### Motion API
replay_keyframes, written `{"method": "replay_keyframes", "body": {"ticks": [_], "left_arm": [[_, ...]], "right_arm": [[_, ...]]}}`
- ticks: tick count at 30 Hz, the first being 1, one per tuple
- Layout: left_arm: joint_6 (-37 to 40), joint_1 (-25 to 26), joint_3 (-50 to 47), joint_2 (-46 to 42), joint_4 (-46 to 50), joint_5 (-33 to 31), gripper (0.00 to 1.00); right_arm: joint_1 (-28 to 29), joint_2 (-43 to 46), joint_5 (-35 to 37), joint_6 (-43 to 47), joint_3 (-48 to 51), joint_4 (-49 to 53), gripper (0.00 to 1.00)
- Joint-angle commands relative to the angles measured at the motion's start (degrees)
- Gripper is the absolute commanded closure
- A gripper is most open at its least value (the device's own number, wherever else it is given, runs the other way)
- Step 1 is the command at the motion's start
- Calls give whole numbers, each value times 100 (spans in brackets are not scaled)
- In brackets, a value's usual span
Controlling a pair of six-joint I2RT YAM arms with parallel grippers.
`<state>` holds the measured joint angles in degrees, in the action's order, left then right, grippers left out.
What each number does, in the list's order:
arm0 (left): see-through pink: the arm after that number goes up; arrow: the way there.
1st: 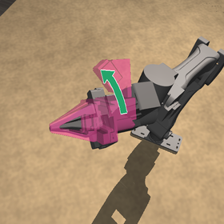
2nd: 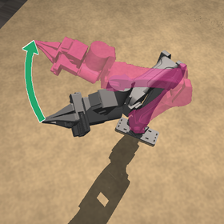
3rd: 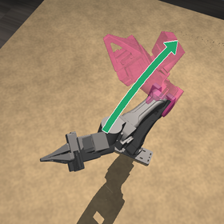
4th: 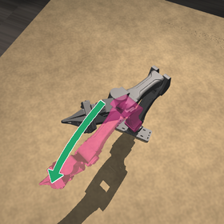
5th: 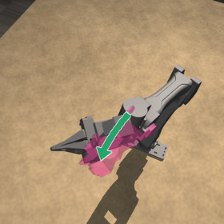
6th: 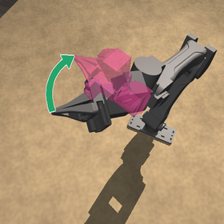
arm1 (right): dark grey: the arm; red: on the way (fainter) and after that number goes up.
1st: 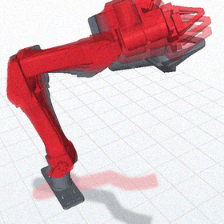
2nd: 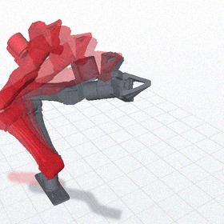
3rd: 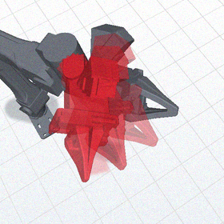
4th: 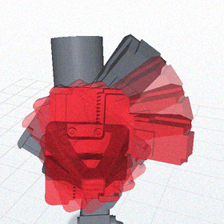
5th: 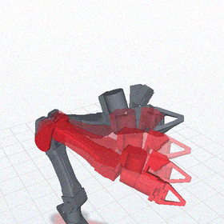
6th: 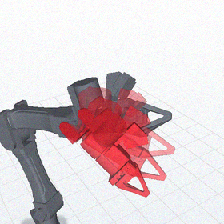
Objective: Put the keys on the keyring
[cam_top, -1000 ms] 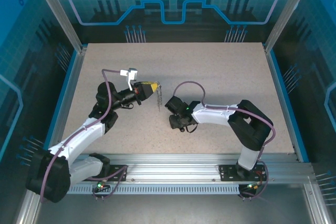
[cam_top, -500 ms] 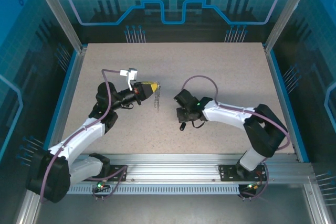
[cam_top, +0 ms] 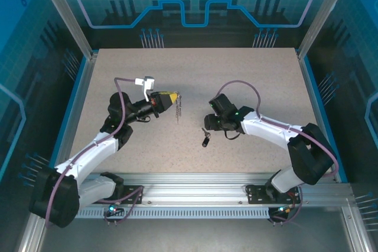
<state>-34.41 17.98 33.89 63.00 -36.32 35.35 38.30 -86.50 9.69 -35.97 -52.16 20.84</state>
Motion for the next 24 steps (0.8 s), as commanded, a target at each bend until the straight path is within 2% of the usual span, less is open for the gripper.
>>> {"method": "replay_keyframes", "body": {"ticks": [1,3,5,10,15,24], "left_arm": [[-44,-49,65,44,-323,59,100],[-48,-49,65,58,-330,68,100],[-57,-42,65,72,-341,59,100],[-142,-35,57,172,-496,75,100],[-163,-31,48,173,-536,77,100],[-143,-31,39,134,-499,70,100]], "right_arm": [[72,186,48,-12,450,-221,49],[52,402,-140,-187,763,-620,47],[-4,427,-408,-327,796,-594,46],[41,-54,-970,-596,488,-283,47],[81,-231,-1365,-1028,790,-950,47],[81,-253,-1317,-1583,1029,-894,63]]}}
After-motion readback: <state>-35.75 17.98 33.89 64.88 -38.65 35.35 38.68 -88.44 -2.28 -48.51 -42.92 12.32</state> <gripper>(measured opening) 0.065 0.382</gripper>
